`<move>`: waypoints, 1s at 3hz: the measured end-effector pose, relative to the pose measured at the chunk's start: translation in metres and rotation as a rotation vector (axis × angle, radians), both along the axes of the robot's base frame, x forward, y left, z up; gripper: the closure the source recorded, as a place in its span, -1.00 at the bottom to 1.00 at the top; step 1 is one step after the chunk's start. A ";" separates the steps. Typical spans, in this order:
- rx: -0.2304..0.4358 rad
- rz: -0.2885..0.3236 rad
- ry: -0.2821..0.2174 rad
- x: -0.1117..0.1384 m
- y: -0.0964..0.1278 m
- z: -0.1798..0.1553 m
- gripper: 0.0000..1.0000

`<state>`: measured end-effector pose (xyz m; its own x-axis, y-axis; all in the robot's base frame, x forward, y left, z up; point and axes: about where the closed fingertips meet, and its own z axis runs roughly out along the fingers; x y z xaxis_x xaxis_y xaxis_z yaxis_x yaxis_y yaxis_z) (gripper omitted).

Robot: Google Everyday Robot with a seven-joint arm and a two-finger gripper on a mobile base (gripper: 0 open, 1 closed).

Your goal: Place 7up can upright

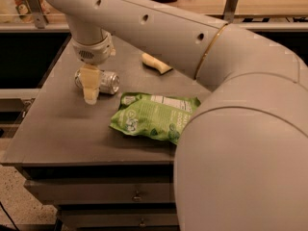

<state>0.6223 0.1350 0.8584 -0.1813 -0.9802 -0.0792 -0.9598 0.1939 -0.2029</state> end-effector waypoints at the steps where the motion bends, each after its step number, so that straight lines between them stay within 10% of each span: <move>1: -0.015 -0.006 0.015 0.014 0.014 -0.008 -1.00; 3: -0.015 -0.031 0.040 0.031 0.026 -0.027 -1.00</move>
Offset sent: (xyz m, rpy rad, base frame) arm 0.0337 0.0309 -0.0242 -0.0433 0.0506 -0.0325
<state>0.6532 0.1610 0.8311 -0.2143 -0.9751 -0.0567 -0.9608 0.2209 -0.1673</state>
